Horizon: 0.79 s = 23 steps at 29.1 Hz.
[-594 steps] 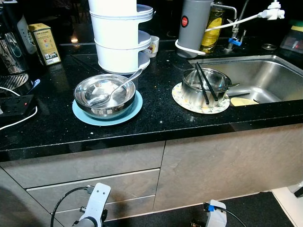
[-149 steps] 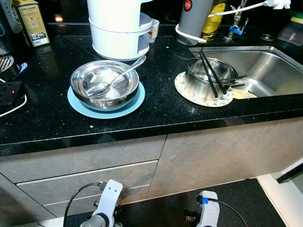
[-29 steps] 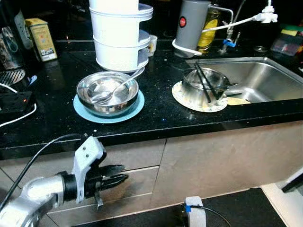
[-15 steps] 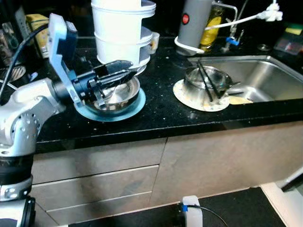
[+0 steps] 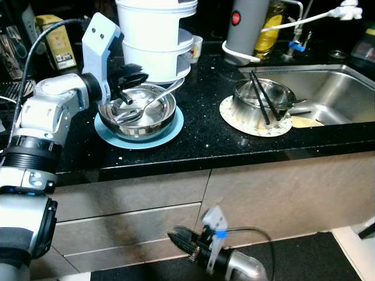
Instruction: Kitchen organization
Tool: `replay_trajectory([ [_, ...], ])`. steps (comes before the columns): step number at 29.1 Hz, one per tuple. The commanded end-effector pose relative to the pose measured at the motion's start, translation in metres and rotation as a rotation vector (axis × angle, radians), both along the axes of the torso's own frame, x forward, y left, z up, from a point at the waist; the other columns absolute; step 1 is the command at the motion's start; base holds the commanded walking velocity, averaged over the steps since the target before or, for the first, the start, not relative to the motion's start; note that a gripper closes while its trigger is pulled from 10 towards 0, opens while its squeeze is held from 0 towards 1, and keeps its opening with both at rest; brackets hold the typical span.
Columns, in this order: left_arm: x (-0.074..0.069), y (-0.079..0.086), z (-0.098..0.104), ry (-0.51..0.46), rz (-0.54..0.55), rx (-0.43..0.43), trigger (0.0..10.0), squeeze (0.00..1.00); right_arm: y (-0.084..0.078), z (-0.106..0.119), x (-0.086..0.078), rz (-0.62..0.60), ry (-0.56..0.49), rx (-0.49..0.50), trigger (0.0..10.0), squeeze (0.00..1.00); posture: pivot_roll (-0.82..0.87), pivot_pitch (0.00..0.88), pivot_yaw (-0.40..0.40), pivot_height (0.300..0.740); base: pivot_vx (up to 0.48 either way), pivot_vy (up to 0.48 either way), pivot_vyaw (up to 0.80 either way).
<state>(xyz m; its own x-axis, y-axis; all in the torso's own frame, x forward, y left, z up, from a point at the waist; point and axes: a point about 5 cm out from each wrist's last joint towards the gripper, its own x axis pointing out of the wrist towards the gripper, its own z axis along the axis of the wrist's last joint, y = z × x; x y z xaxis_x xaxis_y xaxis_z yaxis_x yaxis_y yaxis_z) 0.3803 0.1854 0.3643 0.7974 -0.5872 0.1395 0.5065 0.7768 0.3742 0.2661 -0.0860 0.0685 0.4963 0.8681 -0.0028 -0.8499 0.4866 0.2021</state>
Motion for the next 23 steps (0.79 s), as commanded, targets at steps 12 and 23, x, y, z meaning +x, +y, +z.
replay_trajectory([
  [12,0.010,0.009,0.002,0.012,0.062,0.052,10.0,0.00,0.011,0.124,0.017,0.132,-0.245,0.314,10.0,0.00,0.04,0.134,-0.025,0.740,0.000,0.000,0.00],
  [23,0.020,-0.003,-0.007,0.071,-0.012,0.079,10.0,1.00,-0.010,0.204,0.062,-0.156,-0.470,0.045,10.0,0.00,0.04,0.144,-0.012,0.740,0.000,0.000,0.00],
])
